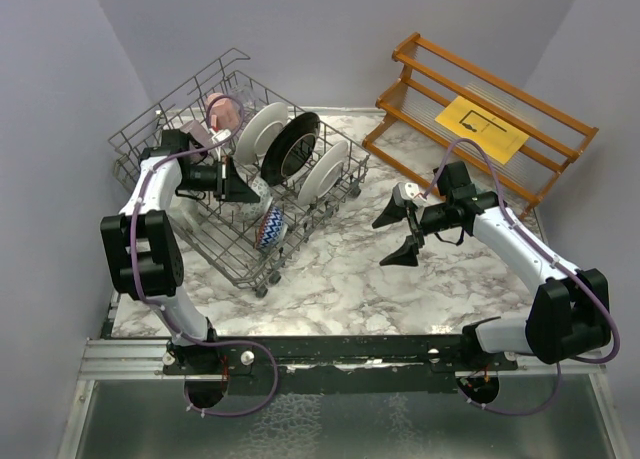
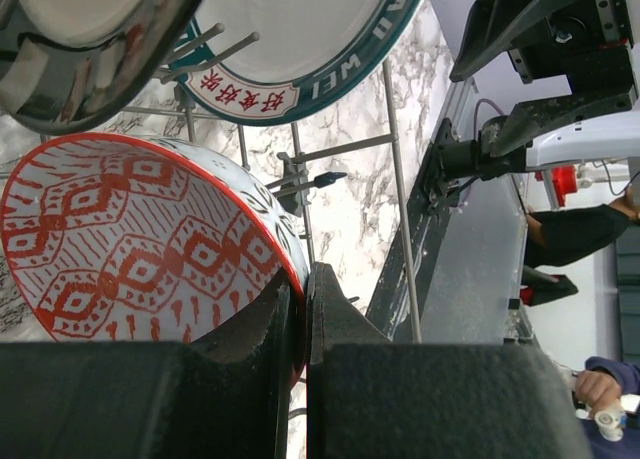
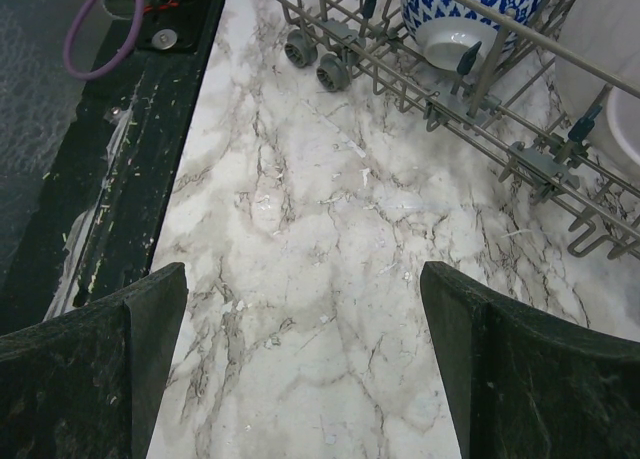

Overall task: Load the mixed dishes into the dish rack
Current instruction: Insert the bowl into the dish rack.

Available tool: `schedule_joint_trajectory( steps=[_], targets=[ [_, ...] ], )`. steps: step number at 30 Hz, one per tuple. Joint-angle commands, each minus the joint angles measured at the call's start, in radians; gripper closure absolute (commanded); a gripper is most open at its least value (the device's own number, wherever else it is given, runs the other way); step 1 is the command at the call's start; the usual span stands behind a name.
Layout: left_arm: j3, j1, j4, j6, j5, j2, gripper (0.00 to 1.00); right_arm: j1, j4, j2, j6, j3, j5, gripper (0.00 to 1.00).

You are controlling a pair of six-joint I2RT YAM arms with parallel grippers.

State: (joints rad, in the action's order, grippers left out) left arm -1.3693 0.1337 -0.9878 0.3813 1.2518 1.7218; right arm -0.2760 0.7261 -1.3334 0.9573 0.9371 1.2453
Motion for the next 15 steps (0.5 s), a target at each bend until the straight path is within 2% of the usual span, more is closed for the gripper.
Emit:
schedule_joint_trajectory(
  steps=[1,15],
  targets=[
    [-0.048,0.003,-0.035,0.061,0.032,0.066,1.0,-0.003,0.005,0.006,0.014,-0.002,0.023,0.0],
    [-0.077,0.002,-0.043,0.064,0.035,0.117,0.96,-0.003,0.003,0.013,0.015,-0.004,0.018,0.0]
  ],
)
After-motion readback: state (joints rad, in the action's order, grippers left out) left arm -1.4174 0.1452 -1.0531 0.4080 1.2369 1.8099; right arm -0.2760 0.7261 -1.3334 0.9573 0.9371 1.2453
